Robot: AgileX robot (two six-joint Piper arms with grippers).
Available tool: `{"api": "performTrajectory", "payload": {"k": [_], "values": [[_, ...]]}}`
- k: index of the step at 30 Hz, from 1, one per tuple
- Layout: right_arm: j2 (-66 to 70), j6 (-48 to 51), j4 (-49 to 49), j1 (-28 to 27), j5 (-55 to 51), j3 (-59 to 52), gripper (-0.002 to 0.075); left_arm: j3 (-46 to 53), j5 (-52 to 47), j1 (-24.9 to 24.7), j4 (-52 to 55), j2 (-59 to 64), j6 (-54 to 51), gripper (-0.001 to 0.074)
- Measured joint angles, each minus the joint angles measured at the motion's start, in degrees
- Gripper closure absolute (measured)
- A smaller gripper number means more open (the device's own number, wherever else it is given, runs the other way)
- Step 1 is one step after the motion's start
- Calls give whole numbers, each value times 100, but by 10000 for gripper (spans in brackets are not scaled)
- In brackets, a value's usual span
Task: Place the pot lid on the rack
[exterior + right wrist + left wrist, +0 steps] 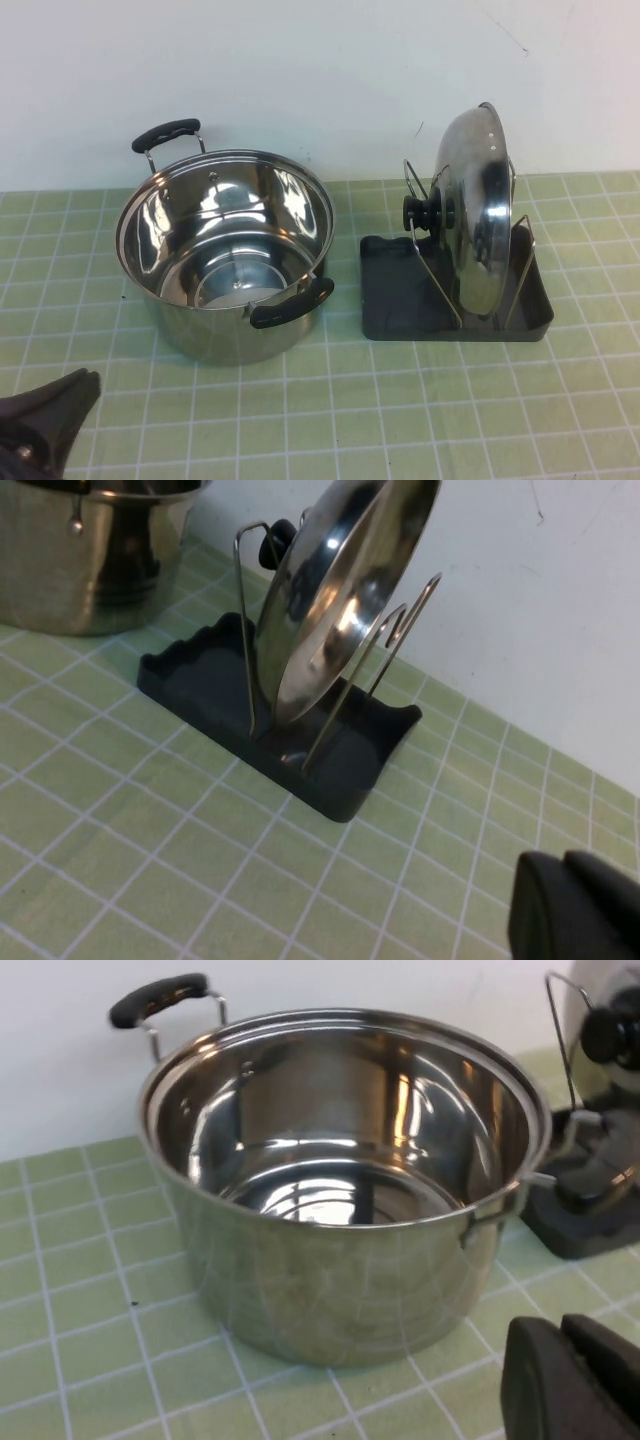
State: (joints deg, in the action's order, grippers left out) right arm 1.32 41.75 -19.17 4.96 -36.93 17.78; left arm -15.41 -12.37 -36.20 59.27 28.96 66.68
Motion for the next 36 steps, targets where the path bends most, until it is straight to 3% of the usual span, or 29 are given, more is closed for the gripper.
{"api": "performTrajectory", "payload": {"k": [3, 5, 12, 15, 20, 25, 31, 36], "values": [[0, 0, -12, 0, 0, 0, 727, 77, 16, 289, -158, -239, 171, 736], [0, 0, -23, 0, 0, 0, 727, 122, 93, 612, -684, -428, -367, 736], [0, 0, -23, 0, 12, 0, 727, 462, 971, 2309, -3926, -1282, -4615, 736], [0, 0, -23, 0, 12, 0, 727, 817, 1062, 2715, -4696, -1739, -5499, 736], [0, 0, -33, 0, 12, 0, 727, 1528, 575, 3230, -5117, -2724, -5376, 736], [0, 0, -33, 0, 15, -3, 727, 1663, -380, 3629, -5242, -2942, -4719, 736], [0, 0, -45, 0, 15, -3, 727, 1652, -525, 3723, -5254, -2956, -4452, 736], [0, 0, -45, 0, 15, -3, 727, 1652, -552, 3732, -5658, -2969, -4912, 736]]}}
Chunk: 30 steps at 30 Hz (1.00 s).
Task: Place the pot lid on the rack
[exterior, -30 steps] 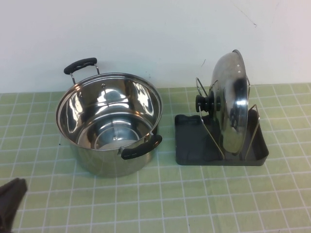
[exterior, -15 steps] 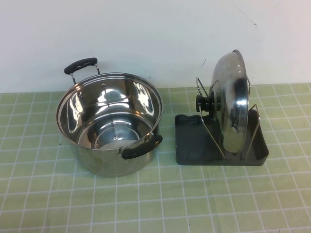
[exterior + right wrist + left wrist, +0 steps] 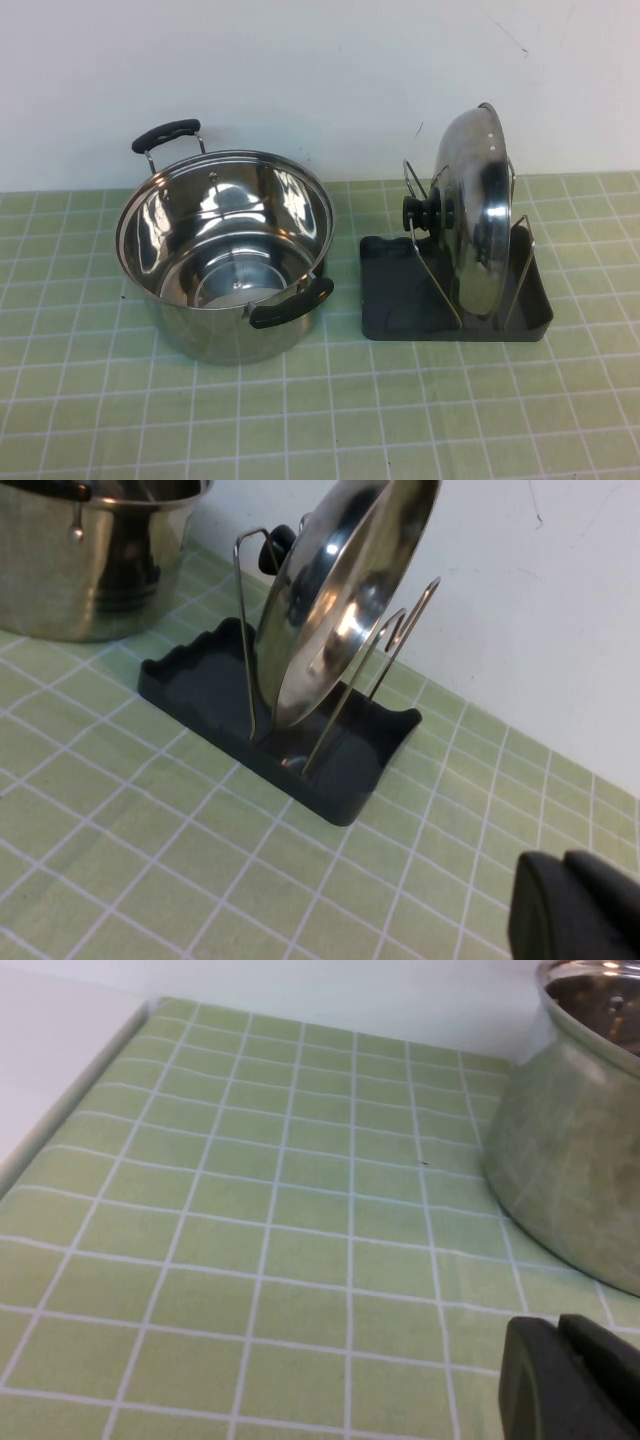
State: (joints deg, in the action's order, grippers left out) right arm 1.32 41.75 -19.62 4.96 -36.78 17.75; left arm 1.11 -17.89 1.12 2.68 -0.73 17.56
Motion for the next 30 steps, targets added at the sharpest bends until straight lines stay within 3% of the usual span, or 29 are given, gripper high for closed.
{"api": "performTrajectory", "payload": {"k": [8, 14, 30], "values": [[0, 0, 0, 0, 0, 0, 727, 0, 0, 0, -462, 0, -634, 736], [0, 0, 0, 0, 0, 0, 727, -8, 0, -272, -483, 0, -667, 736], [0, 0, 0, 0, 0, 0, 727, -8, 0, -293, -483, 0, -729, 737]]}}
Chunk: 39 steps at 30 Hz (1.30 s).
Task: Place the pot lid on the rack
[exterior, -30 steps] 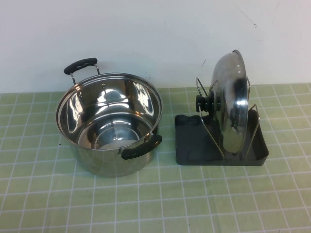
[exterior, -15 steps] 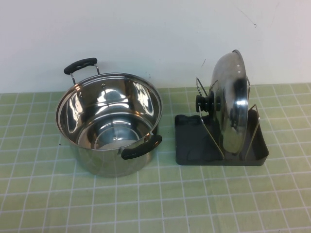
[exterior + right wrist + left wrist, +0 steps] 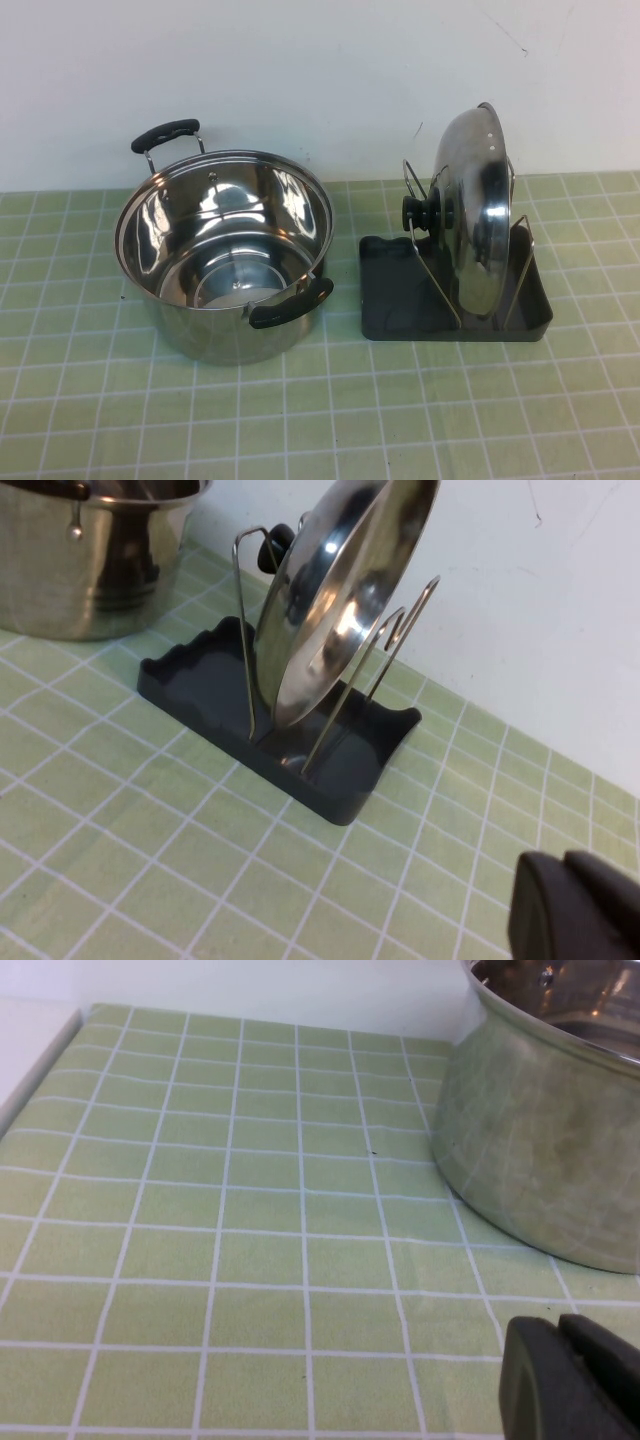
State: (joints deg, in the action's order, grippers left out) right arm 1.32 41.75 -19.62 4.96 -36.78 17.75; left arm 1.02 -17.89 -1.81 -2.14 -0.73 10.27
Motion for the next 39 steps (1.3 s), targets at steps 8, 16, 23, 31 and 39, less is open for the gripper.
{"api": "performTrajectory", "payload": {"k": [8, 16, 23, 31, 39], "values": [[0, 0, 0, 0, 0, 0, 727, 0, 0, 0, 0, 0, -38, 737], [0, 0, 26, 0, 27, 0, 727, 0, 0, 0, 0, 0, -38, 737], [0, 0, 342, -10, 776, -420, 727, 0, -9, 0, 0, 0, -38, 737], [-208, -1812, 1876, -389, 1746, -1239, 727, 0, -9, 0, 0, 0, -38, 737], [-208, -2387, 2353, -643, 1747, -1920, 727, 0, -9, 0, 0, 0, -25, 737]]}}
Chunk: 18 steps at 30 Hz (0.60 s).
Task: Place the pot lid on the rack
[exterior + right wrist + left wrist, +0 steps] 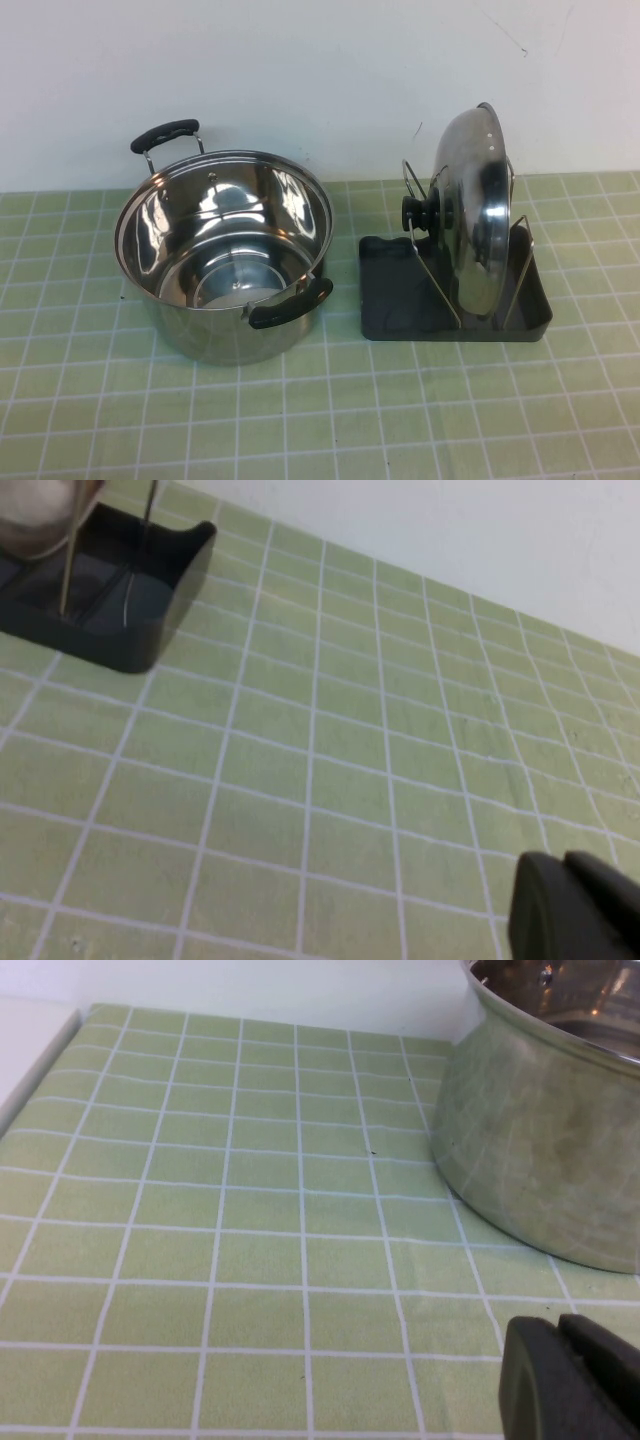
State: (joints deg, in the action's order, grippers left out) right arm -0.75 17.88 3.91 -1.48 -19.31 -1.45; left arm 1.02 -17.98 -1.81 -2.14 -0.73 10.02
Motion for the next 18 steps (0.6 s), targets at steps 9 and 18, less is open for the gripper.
{"api": "performTrajectory", "payload": {"k": [9, 18], "values": [[0, -536, 0, -104, 0, 0, 727, 0, 0, 0, 0, -4, 0, 737], [0, -904, -24, -104, 0, 0, 727, 0, 0, 0, 0, -4, 0, 737]]}}
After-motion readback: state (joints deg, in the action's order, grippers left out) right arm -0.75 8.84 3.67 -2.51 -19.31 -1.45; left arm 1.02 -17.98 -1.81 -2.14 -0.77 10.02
